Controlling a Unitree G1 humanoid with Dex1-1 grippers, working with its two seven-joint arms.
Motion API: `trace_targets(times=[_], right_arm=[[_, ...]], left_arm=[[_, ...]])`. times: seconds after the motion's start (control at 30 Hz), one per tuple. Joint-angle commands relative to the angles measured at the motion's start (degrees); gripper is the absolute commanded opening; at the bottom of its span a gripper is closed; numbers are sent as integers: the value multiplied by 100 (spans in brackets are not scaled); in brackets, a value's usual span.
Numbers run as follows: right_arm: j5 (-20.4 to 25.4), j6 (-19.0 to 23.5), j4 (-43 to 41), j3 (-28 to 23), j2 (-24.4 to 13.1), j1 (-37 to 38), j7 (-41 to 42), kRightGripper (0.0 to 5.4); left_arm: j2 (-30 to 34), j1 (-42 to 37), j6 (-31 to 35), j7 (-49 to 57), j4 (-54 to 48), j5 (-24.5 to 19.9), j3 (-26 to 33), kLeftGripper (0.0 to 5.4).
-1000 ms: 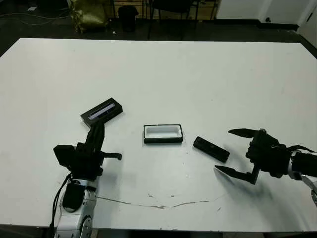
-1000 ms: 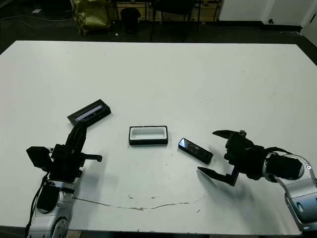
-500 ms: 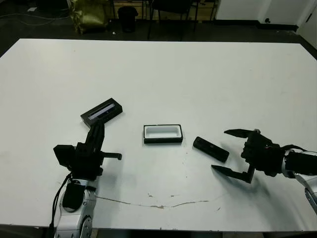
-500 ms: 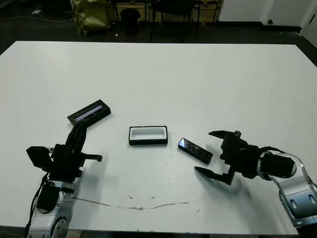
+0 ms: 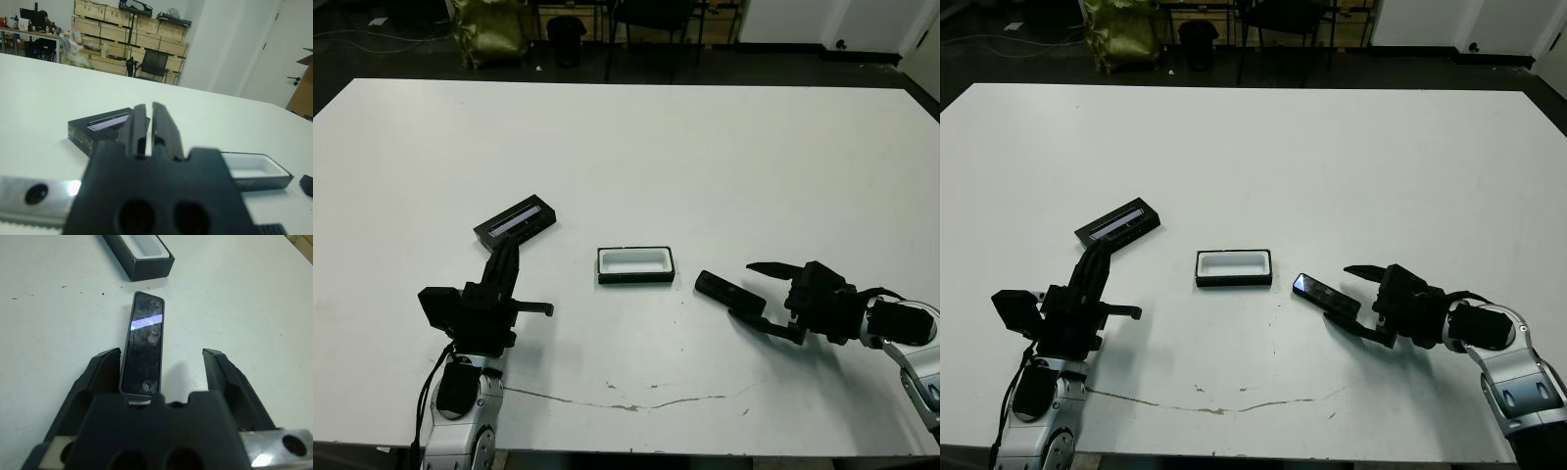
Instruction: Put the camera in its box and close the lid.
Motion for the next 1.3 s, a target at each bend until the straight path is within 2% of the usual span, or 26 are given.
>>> trace_targets(times=[0.03,0.1,0.27,0.43,0.53,0.67,0.77,0.9,1.0,1.2,1.3], right_arm=[[-292,471,-46,268,-71,347,41,336],[-265,497,38,295,-54,328,107,336],[-406,249,659,491,-17,131,288,336],[-374,1009,27,639,-311,93,520,336],[-409,1274,144,779,-330,23,533,336],[-467,1172,653,1007,-302,-203,788,336],[-506,1159,627,1095,-368,-232,849,336],[-115,1051,1079,937,-200,-248,1033,336],[-206,876,1149,938,-204,-215,845,336],[-57,966,1078,871,-183,-128,800,336],[254,997,1075,698,-110,-26,893,336]], left_arm=[[-8,76,57,8,59,-46,24,0],[-10,80,69,8,50,-60,25,0],[12,112,201,65,-76,-6,7,0],[5,111,225,57,-78,-41,17,0],[1,107,256,74,-89,-46,18,0],[2,118,272,104,-121,-15,16,0],[17,119,311,122,-146,9,11,0],[4,92,245,100,-86,-11,23,0],[6,96,260,116,-97,10,20,0],[-1,83,232,79,-57,-42,30,0],[12,86,185,111,-46,34,29,0]])
